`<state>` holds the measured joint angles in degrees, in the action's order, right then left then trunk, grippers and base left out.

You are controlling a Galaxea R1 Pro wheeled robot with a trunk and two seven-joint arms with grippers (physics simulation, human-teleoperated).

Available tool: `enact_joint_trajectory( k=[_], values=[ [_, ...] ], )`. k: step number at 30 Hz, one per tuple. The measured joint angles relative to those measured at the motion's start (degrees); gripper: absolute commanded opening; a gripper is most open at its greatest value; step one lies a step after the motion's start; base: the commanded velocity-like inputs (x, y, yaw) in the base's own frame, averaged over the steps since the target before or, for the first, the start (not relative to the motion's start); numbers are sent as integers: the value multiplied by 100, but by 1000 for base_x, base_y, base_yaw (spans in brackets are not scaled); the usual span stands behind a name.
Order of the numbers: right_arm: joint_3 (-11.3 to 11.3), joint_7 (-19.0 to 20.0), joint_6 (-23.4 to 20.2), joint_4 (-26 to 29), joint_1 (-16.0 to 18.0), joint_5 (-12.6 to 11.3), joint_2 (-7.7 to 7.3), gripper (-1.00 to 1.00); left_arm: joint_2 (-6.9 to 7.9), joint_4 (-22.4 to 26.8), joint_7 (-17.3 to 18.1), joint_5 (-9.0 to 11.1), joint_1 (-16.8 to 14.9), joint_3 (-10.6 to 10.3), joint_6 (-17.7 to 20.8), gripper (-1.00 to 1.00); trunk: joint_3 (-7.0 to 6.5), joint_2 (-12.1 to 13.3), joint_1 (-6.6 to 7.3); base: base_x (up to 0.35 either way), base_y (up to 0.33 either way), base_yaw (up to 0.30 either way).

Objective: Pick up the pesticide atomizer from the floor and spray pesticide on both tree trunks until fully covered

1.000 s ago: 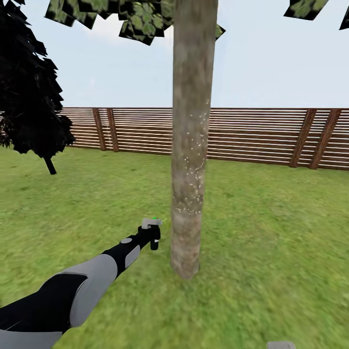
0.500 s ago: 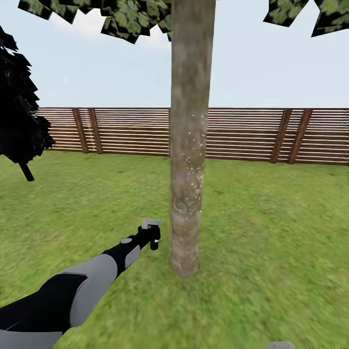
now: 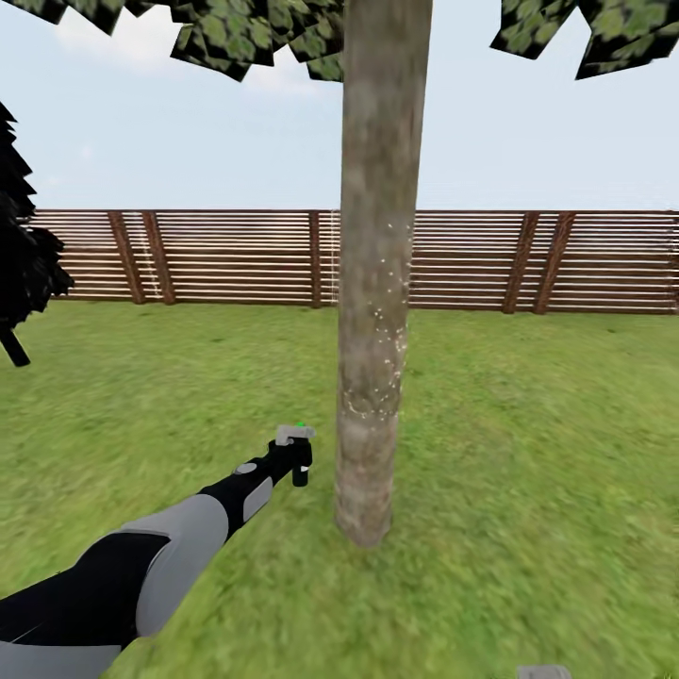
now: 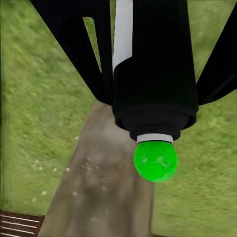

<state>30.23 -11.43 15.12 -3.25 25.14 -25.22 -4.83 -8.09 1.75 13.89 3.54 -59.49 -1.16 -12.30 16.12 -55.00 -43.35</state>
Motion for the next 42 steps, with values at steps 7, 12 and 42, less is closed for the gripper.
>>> enact_joint_trajectory(
  k=[7, 12, 42],
  values=[
    [0, 0, 0, 0, 0, 0, 0, 100, 0, 0, 0, 1, -1, 0, 0, -100, -12, 0, 0, 75, 350, -244],
    [0, 0, 0, 0, 0, 0, 0, 100, 0, 0, 0, 4, -1, 0, 0, -100, -13, 0, 0, 4, 350, -132],
    [0, 0, -27, 0, 0, 9, 53, 100, -191, 4461, 30, 45, -96, -77, 5541, -100, -14, 0, 0, 0, 96, -74]
  ],
)
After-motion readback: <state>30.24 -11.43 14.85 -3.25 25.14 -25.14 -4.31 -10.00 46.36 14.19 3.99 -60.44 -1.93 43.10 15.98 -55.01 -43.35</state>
